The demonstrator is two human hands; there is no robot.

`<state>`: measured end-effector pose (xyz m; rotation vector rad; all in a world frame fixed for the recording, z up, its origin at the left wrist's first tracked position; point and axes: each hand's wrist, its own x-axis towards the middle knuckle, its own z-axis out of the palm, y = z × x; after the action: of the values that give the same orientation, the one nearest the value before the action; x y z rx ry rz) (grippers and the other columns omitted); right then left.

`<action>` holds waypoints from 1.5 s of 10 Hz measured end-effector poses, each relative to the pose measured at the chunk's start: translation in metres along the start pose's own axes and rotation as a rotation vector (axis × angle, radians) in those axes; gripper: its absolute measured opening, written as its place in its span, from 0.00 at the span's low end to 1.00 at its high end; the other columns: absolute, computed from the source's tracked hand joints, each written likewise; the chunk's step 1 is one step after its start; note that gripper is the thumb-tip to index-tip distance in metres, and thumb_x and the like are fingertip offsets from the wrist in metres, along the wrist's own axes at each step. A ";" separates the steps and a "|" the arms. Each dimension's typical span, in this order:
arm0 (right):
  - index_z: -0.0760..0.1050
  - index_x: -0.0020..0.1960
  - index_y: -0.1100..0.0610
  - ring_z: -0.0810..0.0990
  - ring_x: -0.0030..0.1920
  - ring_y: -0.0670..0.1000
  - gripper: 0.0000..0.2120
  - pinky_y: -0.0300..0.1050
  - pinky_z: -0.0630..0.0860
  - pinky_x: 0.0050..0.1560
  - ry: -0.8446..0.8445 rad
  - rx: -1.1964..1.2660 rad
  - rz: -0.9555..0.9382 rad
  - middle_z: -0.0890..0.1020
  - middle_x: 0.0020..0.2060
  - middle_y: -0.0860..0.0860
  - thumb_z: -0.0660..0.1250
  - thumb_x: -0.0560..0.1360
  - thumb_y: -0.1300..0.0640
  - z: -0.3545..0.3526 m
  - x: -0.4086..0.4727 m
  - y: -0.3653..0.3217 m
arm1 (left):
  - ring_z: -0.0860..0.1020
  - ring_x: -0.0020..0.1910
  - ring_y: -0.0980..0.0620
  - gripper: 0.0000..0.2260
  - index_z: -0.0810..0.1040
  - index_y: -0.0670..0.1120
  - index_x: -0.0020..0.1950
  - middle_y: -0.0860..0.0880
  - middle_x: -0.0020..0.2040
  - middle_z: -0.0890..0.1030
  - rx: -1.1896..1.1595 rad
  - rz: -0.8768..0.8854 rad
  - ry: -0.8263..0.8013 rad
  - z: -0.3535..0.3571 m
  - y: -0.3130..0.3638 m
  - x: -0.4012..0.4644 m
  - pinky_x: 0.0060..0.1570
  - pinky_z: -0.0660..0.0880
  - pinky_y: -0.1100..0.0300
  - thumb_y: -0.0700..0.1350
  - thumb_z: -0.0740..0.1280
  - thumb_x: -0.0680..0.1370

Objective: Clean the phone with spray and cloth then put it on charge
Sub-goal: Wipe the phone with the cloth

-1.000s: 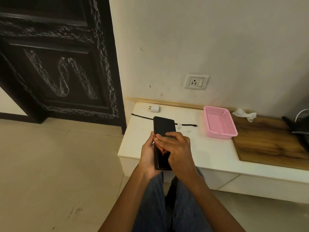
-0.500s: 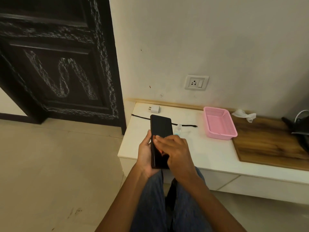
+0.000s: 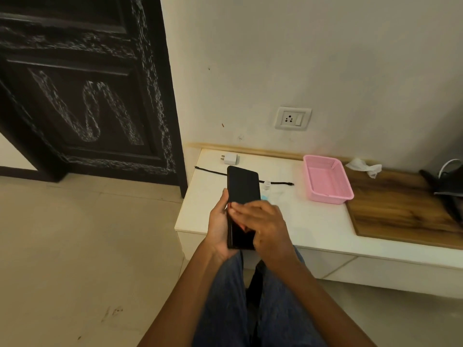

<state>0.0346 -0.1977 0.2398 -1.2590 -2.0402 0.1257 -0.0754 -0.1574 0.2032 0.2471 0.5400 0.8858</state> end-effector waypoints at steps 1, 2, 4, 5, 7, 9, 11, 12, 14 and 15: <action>0.81 0.52 0.63 0.76 0.49 0.50 0.17 0.31 0.67 0.59 0.061 -0.007 0.079 0.84 0.50 0.56 0.58 0.69 0.68 -0.007 0.024 0.014 | 0.83 0.47 0.45 0.24 0.84 0.42 0.52 0.42 0.47 0.84 -0.032 -0.040 -0.038 0.010 -0.006 0.001 0.47 0.80 0.53 0.61 0.62 0.76; 0.81 0.53 0.64 0.79 0.47 0.58 0.19 0.51 0.76 0.52 0.091 0.016 0.132 0.84 0.50 0.56 0.59 0.66 0.71 -0.006 0.032 0.015 | 0.83 0.49 0.46 0.23 0.84 0.42 0.53 0.43 0.49 0.84 -0.053 -0.053 -0.060 0.010 -0.008 0.003 0.49 0.80 0.54 0.60 0.62 0.76; 0.81 0.51 0.62 0.70 0.57 0.32 0.19 0.38 0.64 0.61 0.216 0.036 0.055 0.82 0.50 0.53 0.64 0.65 0.76 0.023 -0.002 -0.008 | 0.84 0.40 0.49 0.24 0.85 0.41 0.43 0.45 0.39 0.84 -0.047 -0.001 -0.009 -0.006 -0.006 -0.001 0.41 0.81 0.57 0.61 0.62 0.76; 0.80 0.52 0.64 0.78 0.52 0.49 0.12 0.45 0.71 0.60 0.395 0.077 0.043 0.84 0.49 0.58 0.64 0.71 0.67 0.011 -0.008 -0.002 | 0.83 0.43 0.48 0.22 0.84 0.42 0.47 0.44 0.42 0.84 -0.058 -0.026 0.005 0.001 -0.006 -0.003 0.44 0.80 0.56 0.60 0.64 0.75; 0.78 0.56 0.65 0.79 0.49 0.60 0.24 0.59 0.77 0.49 0.127 -0.025 0.100 0.82 0.53 0.58 0.64 0.63 0.79 -0.003 0.042 0.025 | 0.83 0.45 0.46 0.24 0.84 0.44 0.53 0.42 0.48 0.84 0.050 -0.047 0.007 0.008 -0.007 0.001 0.43 0.80 0.55 0.62 0.61 0.77; 0.78 0.56 0.66 0.79 0.50 0.61 0.20 0.58 0.77 0.49 0.126 -0.008 0.077 0.83 0.52 0.59 0.61 0.66 0.73 0.005 0.043 0.018 | 0.83 0.49 0.46 0.23 0.84 0.45 0.56 0.42 0.51 0.84 0.087 -0.032 0.022 0.011 -0.008 -0.001 0.49 0.80 0.55 0.61 0.63 0.74; 0.79 0.54 0.65 0.80 0.46 0.61 0.22 0.55 0.76 0.49 0.133 0.002 0.149 0.84 0.47 0.60 0.66 0.63 0.80 -0.004 0.046 0.036 | 0.81 0.39 0.44 0.30 0.79 0.41 0.55 0.41 0.43 0.82 0.104 -0.022 0.006 0.009 -0.002 -0.002 0.41 0.78 0.52 0.65 0.69 0.67; 0.81 0.49 0.69 0.81 0.40 0.63 0.18 0.49 0.78 0.45 0.190 -0.012 0.151 0.84 0.39 0.63 0.68 0.62 0.80 -0.004 0.044 0.039 | 0.81 0.37 0.44 0.29 0.77 0.42 0.56 0.41 0.42 0.82 0.087 -0.029 0.007 0.005 -0.002 0.001 0.41 0.78 0.51 0.66 0.63 0.72; 0.80 0.53 0.66 0.80 0.48 0.62 0.19 0.58 0.78 0.48 0.188 0.006 0.084 0.84 0.47 0.60 0.59 0.65 0.73 0.008 0.059 0.013 | 0.84 0.45 0.47 0.21 0.86 0.45 0.50 0.43 0.47 0.85 0.046 -0.005 -0.029 0.014 -0.006 0.001 0.43 0.81 0.56 0.60 0.64 0.72; 0.79 0.54 0.65 0.79 0.48 0.61 0.22 0.58 0.78 0.48 0.126 0.041 0.070 0.84 0.49 0.59 0.60 0.65 0.78 0.004 0.058 0.021 | 0.83 0.45 0.45 0.23 0.85 0.44 0.52 0.42 0.48 0.84 0.063 -0.003 0.046 0.010 0.000 0.001 0.43 0.80 0.55 0.60 0.62 0.74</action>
<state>0.0324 -0.1391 0.2585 -1.2811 -1.8776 0.1174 -0.0694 -0.1568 0.2113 0.2836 0.6116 0.8744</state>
